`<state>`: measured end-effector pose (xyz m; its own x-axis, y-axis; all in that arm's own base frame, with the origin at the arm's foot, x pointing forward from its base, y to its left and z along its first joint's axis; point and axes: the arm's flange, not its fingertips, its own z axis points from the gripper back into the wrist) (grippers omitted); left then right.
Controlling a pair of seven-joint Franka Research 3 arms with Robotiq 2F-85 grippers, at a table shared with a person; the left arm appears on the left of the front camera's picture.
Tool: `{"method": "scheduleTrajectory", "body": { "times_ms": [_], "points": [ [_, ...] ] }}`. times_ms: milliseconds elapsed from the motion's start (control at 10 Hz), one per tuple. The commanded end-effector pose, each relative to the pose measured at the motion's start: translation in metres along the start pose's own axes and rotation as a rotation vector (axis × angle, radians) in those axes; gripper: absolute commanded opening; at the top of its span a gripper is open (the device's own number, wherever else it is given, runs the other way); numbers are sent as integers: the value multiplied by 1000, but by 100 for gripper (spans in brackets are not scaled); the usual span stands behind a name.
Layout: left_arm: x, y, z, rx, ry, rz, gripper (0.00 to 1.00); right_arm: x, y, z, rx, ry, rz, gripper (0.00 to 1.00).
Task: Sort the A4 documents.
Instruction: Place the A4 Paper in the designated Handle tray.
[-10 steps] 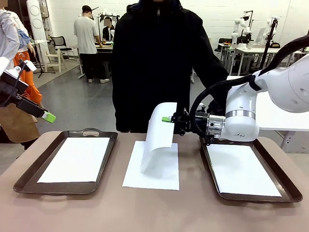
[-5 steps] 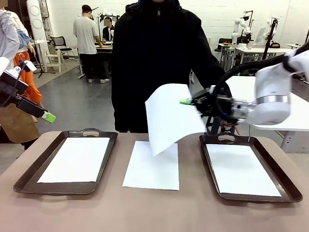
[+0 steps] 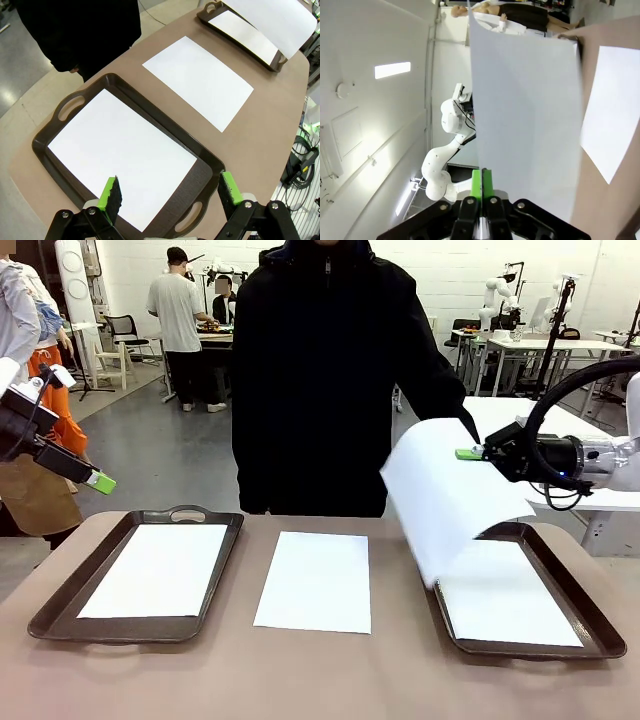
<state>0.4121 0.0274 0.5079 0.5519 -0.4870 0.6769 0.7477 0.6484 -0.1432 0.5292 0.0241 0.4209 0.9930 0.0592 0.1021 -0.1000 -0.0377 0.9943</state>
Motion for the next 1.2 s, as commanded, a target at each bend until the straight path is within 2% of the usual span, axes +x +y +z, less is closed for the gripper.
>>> {"method": "scheduleTrajectory", "body": {
  "times_ms": [0,600,800,1100],
  "points": [
    [-1,-1,0,5,10,-13,100,-9,-3,-1,21,42,-20,1],
    [-1,-1,0,5,10,-13,100,-36,-63,17,92,-106,24,1],
    [-1,-1,0,5,10,-13,100,-45,-80,22,25,-115,60,1],
    [-1,-1,0,5,10,-13,100,-45,-91,33,-82,-49,35,1]
  ]
}}
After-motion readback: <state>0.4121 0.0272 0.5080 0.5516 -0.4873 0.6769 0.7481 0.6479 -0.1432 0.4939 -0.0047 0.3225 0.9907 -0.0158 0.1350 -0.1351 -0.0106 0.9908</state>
